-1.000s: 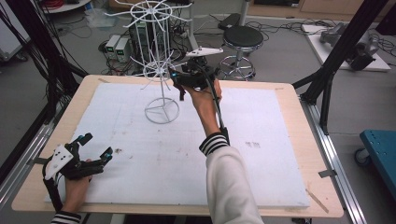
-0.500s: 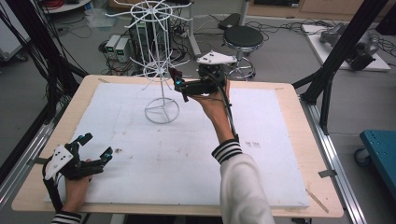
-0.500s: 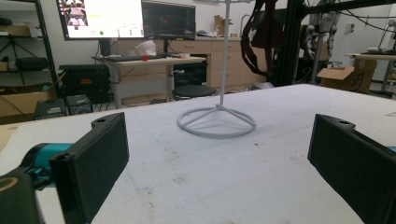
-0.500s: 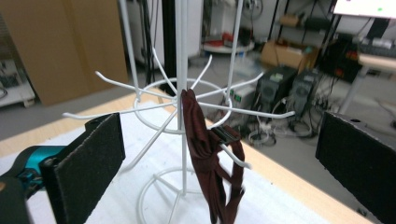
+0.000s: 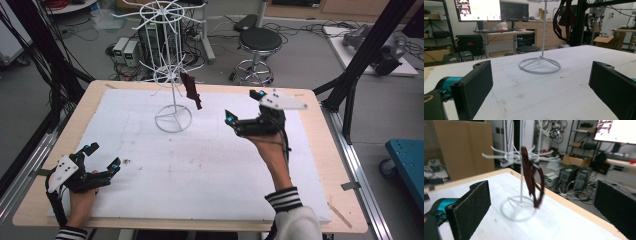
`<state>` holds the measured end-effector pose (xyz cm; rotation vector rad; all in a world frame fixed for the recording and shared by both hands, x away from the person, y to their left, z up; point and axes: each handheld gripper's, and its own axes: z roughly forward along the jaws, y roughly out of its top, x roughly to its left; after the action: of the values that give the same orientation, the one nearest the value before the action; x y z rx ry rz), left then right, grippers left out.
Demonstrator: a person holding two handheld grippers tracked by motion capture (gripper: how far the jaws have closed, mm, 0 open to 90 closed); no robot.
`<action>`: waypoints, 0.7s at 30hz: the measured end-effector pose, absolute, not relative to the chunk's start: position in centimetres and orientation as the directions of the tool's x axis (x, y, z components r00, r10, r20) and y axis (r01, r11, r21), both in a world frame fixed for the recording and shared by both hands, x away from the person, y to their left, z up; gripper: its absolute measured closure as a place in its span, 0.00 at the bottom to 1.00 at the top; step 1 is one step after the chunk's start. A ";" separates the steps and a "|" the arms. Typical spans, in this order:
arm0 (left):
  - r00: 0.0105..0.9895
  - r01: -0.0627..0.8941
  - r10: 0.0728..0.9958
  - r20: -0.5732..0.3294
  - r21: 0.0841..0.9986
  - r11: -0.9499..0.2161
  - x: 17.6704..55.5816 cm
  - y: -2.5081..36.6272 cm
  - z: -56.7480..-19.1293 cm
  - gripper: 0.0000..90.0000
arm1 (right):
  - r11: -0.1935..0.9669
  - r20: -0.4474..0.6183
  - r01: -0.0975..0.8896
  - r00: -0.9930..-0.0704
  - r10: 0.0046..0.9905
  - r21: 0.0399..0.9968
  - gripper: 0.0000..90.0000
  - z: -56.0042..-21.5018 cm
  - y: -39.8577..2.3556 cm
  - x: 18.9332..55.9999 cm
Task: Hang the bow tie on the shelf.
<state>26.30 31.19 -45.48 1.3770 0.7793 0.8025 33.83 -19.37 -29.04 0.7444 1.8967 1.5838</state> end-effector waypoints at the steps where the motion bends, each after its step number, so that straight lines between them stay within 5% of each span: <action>1: 0.522 -0.032 0.853 -0.010 0.999 0.031 26.3 31.2 -45.5 0.06 | 0.154 -0.073 0.057 -0.689 0.721 0.986 0.01 -29.6 -20.1 33.2; 11: 0.520 -0.031 0.854 -0.006 0.999 0.026 26.3 31.2 -45.5 0.06 | 0.071 -0.038 0.023 -0.664 0.746 0.997 0.01 -36.1 -26.1 28.3; 21: 0.521 -0.033 0.853 -0.003 0.999 0.023 26.3 31.1 -45.5 0.06 | 0.051 -0.070 -0.048 -0.639 0.766 0.998 0.01 -42.4 -27.2 25.9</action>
<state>26.29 31.14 -45.47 1.3827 0.7782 0.8061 25.92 -27.21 -42.45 0.7265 1.7038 1.6557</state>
